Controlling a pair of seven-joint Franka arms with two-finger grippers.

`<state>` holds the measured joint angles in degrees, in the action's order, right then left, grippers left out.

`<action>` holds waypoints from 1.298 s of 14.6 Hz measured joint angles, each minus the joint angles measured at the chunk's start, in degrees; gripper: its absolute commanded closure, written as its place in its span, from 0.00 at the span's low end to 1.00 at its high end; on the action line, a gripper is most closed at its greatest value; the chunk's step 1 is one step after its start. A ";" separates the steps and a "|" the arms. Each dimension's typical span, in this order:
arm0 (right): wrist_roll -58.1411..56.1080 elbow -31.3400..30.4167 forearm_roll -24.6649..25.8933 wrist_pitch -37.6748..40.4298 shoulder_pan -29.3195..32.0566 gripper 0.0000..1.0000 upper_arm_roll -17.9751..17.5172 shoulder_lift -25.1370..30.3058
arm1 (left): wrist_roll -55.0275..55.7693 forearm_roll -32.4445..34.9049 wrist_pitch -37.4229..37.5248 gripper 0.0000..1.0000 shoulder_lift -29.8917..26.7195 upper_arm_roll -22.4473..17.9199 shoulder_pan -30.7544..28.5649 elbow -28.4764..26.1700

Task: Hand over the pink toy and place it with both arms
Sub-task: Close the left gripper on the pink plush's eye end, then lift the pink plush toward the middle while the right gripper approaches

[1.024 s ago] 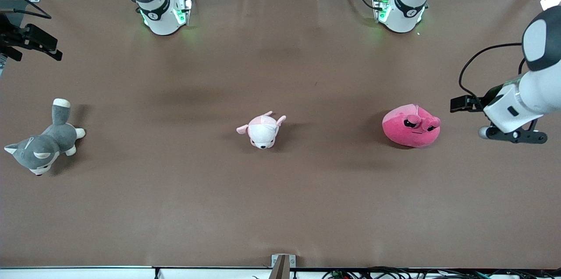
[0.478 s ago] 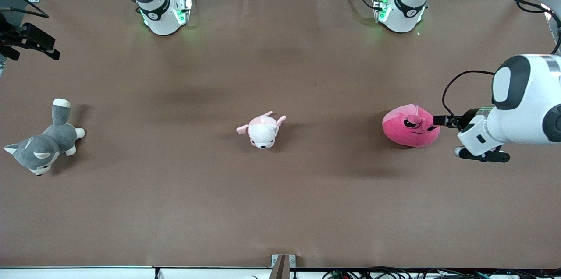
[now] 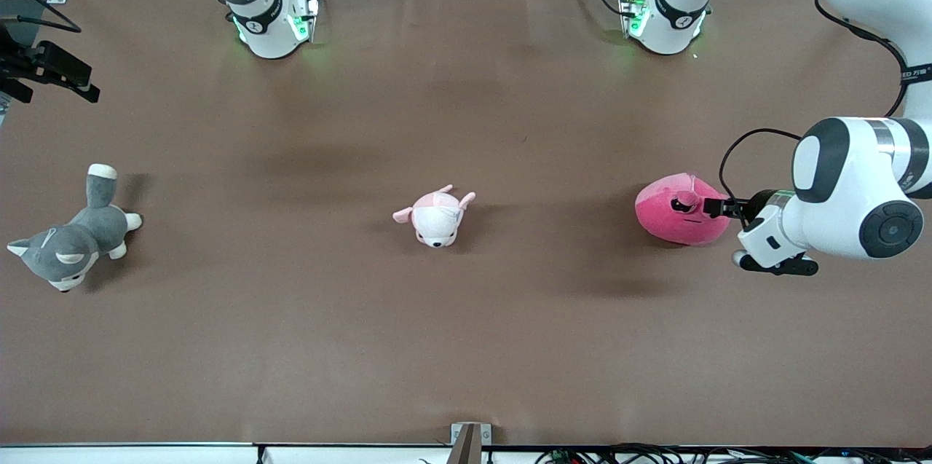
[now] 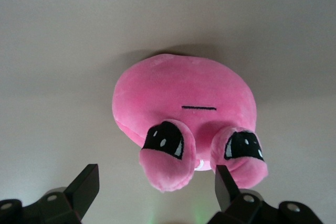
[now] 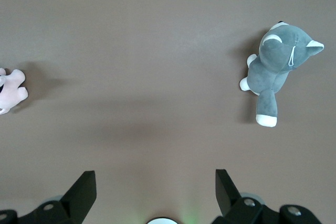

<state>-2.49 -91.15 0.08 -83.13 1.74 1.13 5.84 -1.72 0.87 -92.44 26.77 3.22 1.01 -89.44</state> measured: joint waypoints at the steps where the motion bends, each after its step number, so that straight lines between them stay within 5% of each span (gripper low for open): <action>1: 0.00 0.00 0.00 -0.01 0.00 0.00 0.00 -0.31 | 0.05 0.00 0.00 0.07 0.10 0.00 0.01 -0.46; 10: 0.00 0.00 0.01 -0.45 0.01 0.00 0.03 -1.42 | 1.58 0.00 0.00 0.69 0.57 0.06 0.04 -2.19; 13: 0.00 -0.02 0.01 -0.86 0.09 0.00 0.21 -2.23 | 1.68 0.00 -0.01 1.00 0.50 0.12 0.50 -2.00; 19: 0.00 -0.10 0.16 -4.42 0.91 0.00 0.93 -8.63 | 1.99 -0.74 1.15 1.00 0.08 1.65 1.14 2.55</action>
<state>-2.49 -91.25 0.25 -87.55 2.65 2.05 -2.80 0.27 0.13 -91.29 26.85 4.87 2.15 -86.89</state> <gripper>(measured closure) 0.000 0.894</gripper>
